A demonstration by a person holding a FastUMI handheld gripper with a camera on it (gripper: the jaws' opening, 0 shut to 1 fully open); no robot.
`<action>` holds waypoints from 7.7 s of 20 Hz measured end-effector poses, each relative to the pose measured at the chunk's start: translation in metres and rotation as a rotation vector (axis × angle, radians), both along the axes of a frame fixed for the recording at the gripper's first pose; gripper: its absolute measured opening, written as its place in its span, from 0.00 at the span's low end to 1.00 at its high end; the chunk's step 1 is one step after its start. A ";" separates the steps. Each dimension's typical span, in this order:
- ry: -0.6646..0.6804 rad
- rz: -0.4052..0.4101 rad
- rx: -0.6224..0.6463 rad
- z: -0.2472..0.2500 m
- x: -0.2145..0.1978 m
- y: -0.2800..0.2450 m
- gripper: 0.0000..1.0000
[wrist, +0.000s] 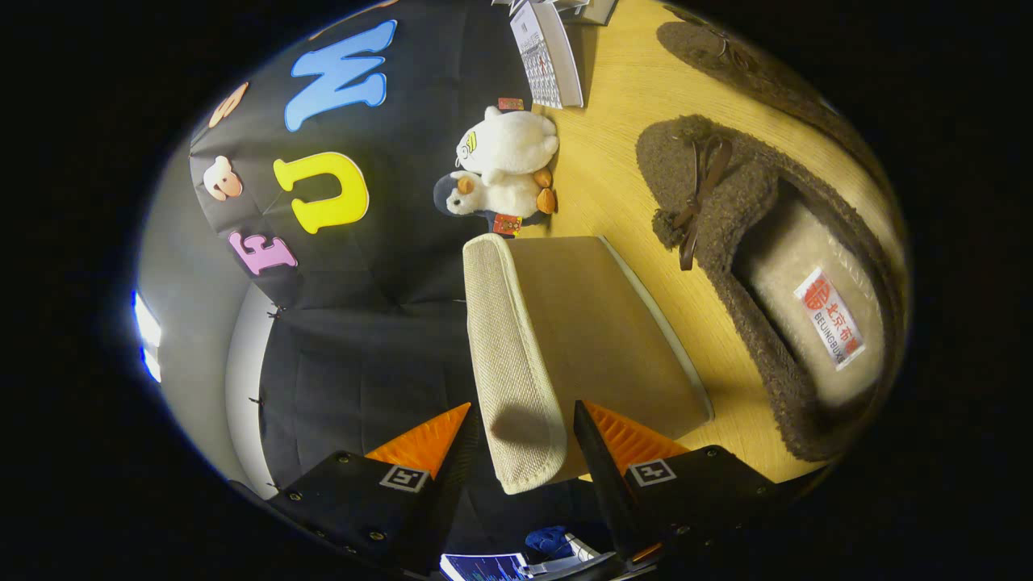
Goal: Open the storage box then place both shoes into the box .Put the left shoe in first, then the right shoe, with the right side of both shoes facing outward in a uniform manner.
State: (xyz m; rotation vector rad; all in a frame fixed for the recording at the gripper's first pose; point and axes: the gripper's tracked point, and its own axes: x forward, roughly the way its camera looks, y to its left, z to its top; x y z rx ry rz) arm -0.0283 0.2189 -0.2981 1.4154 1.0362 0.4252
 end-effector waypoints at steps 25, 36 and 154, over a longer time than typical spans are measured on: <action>-0.071 0.044 0.008 0.028 0.014 -0.001 0.00; -0.259 0.119 -0.053 0.123 0.027 0.022 0.00; -0.117 0.362 -1.135 -0.075 0.034 -0.162 0.01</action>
